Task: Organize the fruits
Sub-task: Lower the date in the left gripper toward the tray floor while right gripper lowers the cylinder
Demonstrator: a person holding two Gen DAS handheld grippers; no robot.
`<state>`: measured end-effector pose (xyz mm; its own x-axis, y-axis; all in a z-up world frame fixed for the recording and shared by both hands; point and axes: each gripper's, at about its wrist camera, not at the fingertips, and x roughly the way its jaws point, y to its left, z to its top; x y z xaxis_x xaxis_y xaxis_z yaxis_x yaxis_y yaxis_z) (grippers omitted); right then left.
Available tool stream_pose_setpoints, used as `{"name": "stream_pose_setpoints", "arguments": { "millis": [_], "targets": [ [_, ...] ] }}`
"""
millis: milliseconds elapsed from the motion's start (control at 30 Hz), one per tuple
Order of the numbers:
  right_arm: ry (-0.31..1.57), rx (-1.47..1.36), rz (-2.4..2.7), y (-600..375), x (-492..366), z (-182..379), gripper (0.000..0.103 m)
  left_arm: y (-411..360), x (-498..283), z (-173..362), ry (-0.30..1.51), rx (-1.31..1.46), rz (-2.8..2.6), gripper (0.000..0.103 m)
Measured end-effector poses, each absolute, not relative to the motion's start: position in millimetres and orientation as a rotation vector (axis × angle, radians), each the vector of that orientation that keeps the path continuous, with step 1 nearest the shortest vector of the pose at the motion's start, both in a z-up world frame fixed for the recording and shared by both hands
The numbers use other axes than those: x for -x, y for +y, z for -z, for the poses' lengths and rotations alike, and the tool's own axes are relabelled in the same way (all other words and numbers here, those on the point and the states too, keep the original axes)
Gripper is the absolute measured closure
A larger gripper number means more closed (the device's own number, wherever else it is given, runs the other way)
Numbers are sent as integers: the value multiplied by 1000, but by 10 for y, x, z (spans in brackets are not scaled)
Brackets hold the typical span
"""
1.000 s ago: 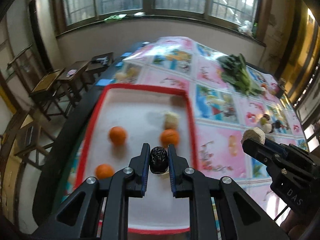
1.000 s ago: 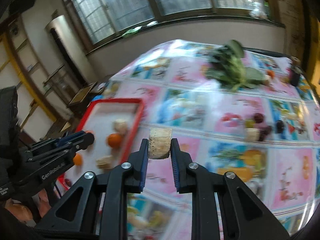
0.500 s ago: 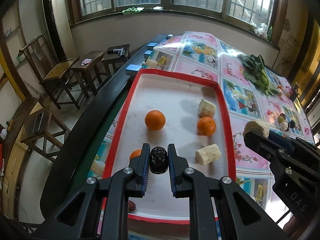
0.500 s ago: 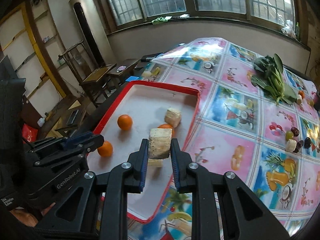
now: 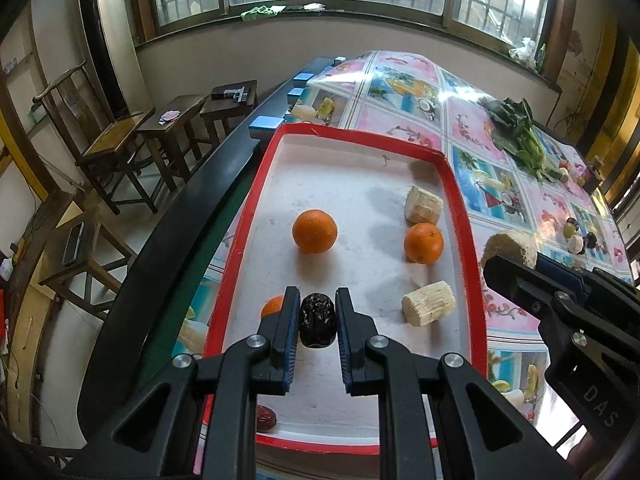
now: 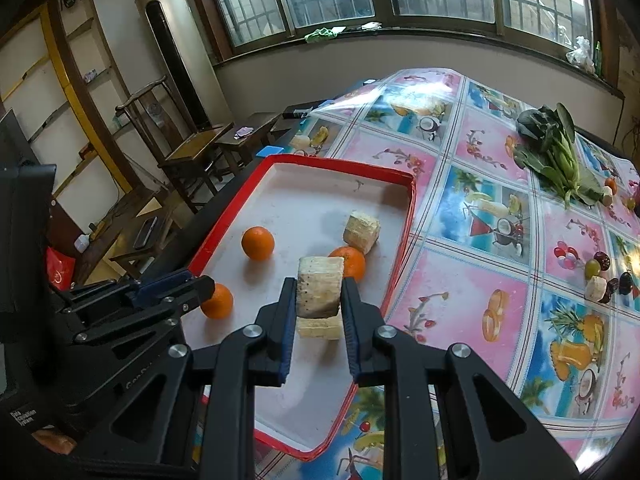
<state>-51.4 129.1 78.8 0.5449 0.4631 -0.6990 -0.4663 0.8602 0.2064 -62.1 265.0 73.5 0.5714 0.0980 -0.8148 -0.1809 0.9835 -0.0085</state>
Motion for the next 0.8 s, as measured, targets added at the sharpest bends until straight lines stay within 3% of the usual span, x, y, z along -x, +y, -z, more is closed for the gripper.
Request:
{"name": "stream_pose_setpoints", "arguments": {
  "millis": [800],
  "targets": [
    [887,55,-573,1518,498,-541,79,2717,667,-472,977,41,-187,87]
  ]
}}
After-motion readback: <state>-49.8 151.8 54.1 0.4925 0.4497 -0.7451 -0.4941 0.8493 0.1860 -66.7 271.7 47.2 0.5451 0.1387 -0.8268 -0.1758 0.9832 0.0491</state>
